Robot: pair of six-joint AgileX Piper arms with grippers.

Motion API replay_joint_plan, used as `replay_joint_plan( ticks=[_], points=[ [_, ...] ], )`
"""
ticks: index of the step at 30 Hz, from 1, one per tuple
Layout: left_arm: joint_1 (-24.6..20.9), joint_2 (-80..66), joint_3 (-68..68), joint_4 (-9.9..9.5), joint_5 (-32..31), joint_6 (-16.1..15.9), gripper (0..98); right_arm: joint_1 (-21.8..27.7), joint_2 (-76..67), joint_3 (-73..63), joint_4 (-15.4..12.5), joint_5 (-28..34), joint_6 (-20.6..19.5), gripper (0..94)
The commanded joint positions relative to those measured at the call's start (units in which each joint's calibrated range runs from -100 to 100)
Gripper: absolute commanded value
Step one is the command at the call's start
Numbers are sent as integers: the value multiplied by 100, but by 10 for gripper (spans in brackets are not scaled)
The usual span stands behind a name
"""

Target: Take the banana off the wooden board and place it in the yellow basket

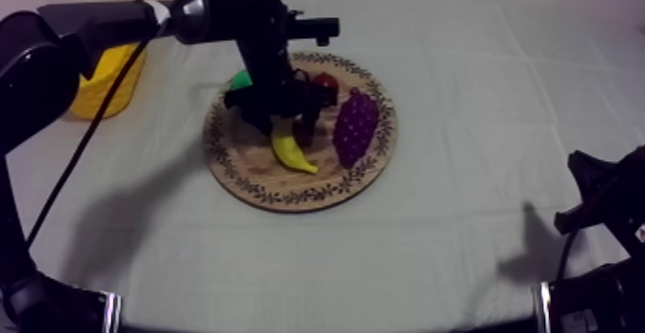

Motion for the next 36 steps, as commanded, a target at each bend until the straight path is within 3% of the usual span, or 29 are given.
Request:
replay_joint_plan(
  ticks=[1,14,25,36],
  points=[
    [-5,19,-20,-6,16,5,564,-2,-1,4,0,-1,-1,4],
    [-37,120,-43,-23,75,56,238,-2,-1,4,0,-1,-1,4],
    [26,-397,0,-116,154,121,217,-2,-1,4,0,-1,-1,4],
    [149,-1854,-516,-417,1060,321,230,-10,-1,4,0,-1,-1,4]
  ],
)
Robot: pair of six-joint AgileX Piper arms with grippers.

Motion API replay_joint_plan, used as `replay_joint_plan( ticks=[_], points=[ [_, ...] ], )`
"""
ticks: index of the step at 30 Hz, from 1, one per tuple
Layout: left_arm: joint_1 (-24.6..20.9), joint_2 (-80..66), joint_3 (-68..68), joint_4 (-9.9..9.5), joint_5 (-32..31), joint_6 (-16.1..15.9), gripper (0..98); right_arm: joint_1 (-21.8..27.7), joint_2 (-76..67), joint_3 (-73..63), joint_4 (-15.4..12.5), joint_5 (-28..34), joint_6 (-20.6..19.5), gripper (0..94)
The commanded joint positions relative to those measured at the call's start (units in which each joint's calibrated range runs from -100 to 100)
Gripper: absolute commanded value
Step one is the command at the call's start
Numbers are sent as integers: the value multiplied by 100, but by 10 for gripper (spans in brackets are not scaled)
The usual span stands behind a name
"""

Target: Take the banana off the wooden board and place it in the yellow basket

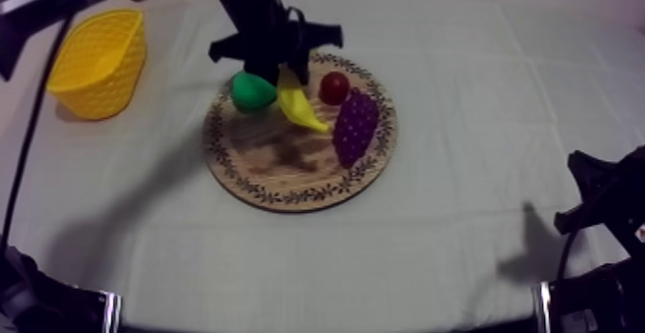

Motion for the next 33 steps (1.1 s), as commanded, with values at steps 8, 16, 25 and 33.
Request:
replay_joint_plan(
  ticks=[8,16,25,33],
  points=[
    [-259,-818,-306,-161,424,-38,239,1,-1,4,0,-1,-1,4],
    [-1122,-1132,216,-256,401,-258,244,1,-1,4,0,-1,-1,4],
    [-2114,-1089,627,-416,204,-506,247,1,-1,4,0,-1,-1,4],
    [-2876,-918,568,-554,94,-669,251,1,-1,4,0,-1,-1,4]
  ],
)
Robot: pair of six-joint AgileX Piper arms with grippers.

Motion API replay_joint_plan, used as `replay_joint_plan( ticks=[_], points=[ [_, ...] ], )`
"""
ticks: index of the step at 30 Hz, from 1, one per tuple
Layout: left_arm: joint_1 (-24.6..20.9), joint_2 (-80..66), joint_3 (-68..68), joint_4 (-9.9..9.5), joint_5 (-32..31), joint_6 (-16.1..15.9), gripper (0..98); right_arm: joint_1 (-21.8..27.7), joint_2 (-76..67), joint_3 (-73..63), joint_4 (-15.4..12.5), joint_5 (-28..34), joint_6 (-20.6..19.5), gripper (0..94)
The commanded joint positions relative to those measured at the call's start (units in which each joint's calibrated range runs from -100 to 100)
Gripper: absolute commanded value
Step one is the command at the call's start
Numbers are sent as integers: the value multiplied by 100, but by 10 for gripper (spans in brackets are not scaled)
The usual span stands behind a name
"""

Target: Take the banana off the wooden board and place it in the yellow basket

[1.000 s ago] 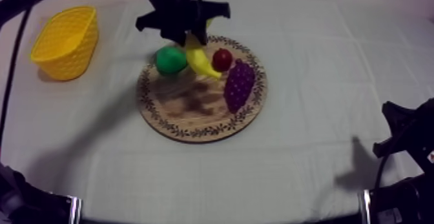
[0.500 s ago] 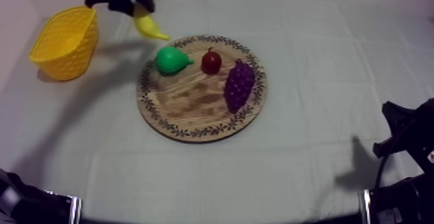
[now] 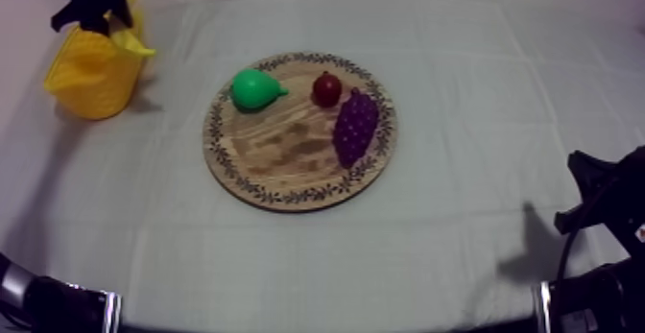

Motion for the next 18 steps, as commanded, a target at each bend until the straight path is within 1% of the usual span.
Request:
replay_joint_plan(
  ticks=[1,6,12,15,18],
  points=[
    [-314,21,-7,-12,-35,-33,252,1,-1,4,0,-1,-1,4],
    [-687,87,-48,-42,-117,-119,256,-1,-1,4,0,-1,-1,4],
    [-942,270,-18,-28,-393,-212,274,-6,-1,4,0,-1,-1,4],
    [-1005,340,119,28,-660,-293,324,-6,-1,4,0,-1,-1,4],
    [-1031,362,332,105,-970,-374,409,-7,-1,4,0,-1,-1,4]
  ],
)
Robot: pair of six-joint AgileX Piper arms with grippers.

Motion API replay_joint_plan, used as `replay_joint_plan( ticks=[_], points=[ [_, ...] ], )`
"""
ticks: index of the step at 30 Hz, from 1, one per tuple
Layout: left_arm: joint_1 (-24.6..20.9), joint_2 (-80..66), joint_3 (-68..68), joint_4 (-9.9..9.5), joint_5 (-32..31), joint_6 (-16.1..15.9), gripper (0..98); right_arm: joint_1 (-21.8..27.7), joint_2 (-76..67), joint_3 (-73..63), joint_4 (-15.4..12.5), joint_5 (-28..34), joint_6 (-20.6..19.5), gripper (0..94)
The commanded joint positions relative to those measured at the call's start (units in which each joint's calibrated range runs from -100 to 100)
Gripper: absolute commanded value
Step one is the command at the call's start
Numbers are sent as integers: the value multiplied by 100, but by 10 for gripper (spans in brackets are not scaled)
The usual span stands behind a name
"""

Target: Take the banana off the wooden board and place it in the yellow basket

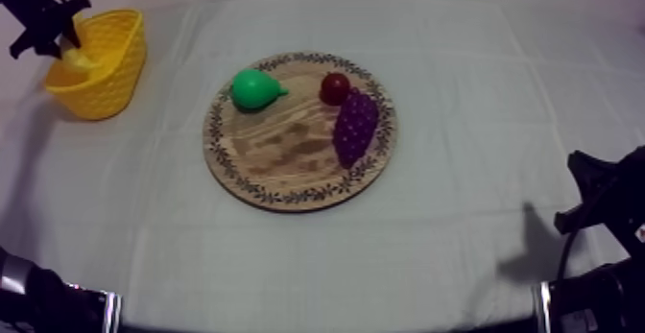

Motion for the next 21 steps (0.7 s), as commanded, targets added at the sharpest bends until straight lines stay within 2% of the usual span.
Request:
replay_joint_plan(
  ticks=[1,6,12,17,21],
  points=[
    [-6,1,156,45,-239,-43,437,-7,-1,4,0,-1,-1,4],
    [-26,-54,445,166,-584,-129,552,-7,-1,4,0,-1,-1,4],
    [-30,-173,672,237,-805,-173,593,-7,-1,4,0,-1,-1,4],
    [-36,-374,1003,238,-995,-167,536,-7,-1,4,0,-1,-1,4],
    [-46,-633,1367,227,-1201,-161,411,-7,-1,4,0,-1,-1,4]
  ],
)
